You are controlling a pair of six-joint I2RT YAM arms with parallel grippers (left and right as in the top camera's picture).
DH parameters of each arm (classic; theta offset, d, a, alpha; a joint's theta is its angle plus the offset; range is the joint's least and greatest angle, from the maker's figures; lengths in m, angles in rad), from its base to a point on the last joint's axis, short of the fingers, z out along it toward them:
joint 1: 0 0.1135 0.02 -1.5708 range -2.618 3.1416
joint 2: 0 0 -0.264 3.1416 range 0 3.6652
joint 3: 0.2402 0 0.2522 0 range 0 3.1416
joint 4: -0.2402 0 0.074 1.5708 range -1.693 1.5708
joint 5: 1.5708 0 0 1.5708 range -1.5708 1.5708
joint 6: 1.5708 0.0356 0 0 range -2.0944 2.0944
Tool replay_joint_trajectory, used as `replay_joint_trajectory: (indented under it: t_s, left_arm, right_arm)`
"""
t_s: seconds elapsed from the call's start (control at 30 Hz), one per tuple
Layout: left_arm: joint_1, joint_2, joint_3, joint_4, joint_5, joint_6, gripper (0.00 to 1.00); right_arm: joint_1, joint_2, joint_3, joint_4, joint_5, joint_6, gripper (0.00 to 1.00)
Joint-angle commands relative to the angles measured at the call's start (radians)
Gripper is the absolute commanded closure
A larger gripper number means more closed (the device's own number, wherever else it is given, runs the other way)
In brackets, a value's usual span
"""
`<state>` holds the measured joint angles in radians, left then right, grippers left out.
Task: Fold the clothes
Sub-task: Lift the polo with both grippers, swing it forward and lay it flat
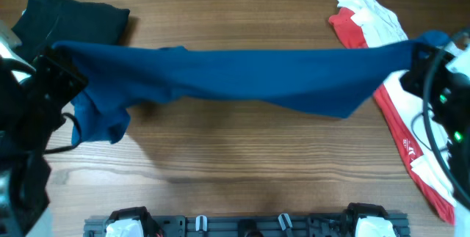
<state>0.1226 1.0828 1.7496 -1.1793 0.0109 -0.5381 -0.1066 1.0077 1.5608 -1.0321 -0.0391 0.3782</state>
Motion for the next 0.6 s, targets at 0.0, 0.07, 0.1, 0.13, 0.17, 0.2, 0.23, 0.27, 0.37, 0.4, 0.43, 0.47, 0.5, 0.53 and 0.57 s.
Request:
replay_joint_trajectory:
  t_s: [0.0,0.07,0.1,0.13,0.17,0.2,0.23,0.27,0.37,0.4,0.43,0.47,0.5,0.53,0.57]
  left_arm:
    - [0.011,0.031,0.151,-0.098,0.05,0.038,0.96]
    - [0.011,0.036,0.196,-0.136,0.055,0.038,0.96]
    - [0.011,0.036,0.218,-0.148,0.063,0.042,0.96]
    - [0.011,0.036,0.232,-0.15,0.076,0.052,0.96]
    - [0.011,0.036,0.243,-0.15,0.093,0.063,0.96]
    - [0.011,0.036,0.251,-0.15,0.098,0.063,0.96]
    - [0.011,0.036,0.254,-0.148,0.098,0.063,0.96]
    - [0.011,0.036,0.254,-0.146,0.097,0.064,0.96]
    - [0.011,0.063,0.254,-0.151,0.098,0.063,0.96]
    - [0.011,0.075,0.253,-0.152,0.098,0.063,0.96]
    - [0.011,0.1,0.253,-0.155,0.098,0.063,0.96]
    - [0.011,0.121,0.253,-0.158,0.104,0.063,0.96]
    - [0.011,0.152,0.253,-0.161,0.12,0.063,0.96]
    - [0.01,0.187,0.252,-0.162,0.139,0.063,0.96]
    - [0.01,0.235,0.251,-0.161,0.158,0.063,0.96]
  right_arm:
    - [-0.004,-0.01,0.129,-0.06,0.073,-0.048,0.96]
    - [-0.004,-0.009,0.162,-0.073,0.073,-0.058,0.96]
    - [-0.004,-0.009,0.176,-0.08,0.073,-0.057,0.96]
    - [-0.004,-0.008,0.184,-0.082,0.073,-0.057,0.96]
    - [-0.004,-0.008,0.191,-0.085,0.074,-0.057,0.96]
    - [-0.004,-0.005,0.195,-0.085,0.074,-0.057,0.96]
    - [-0.004,-0.003,0.196,-0.084,0.077,-0.057,0.96]
    - [-0.004,0.001,0.196,-0.083,0.081,-0.057,0.96]
    - [-0.004,0.038,0.196,-0.085,0.094,-0.064,0.96]
    - [-0.004,0.053,0.196,-0.087,0.092,-0.065,0.96]
    - [-0.004,0.084,0.196,-0.09,0.091,-0.072,0.96]
    - [-0.004,0.115,0.196,-0.093,0.089,-0.08,0.96]
    - [-0.004,0.152,0.196,-0.095,0.079,-0.09,0.96]
    - [-0.004,0.182,0.196,-0.095,0.071,-0.091,0.96]
    - [-0.004,0.237,0.196,-0.095,0.051,-0.095,0.96]
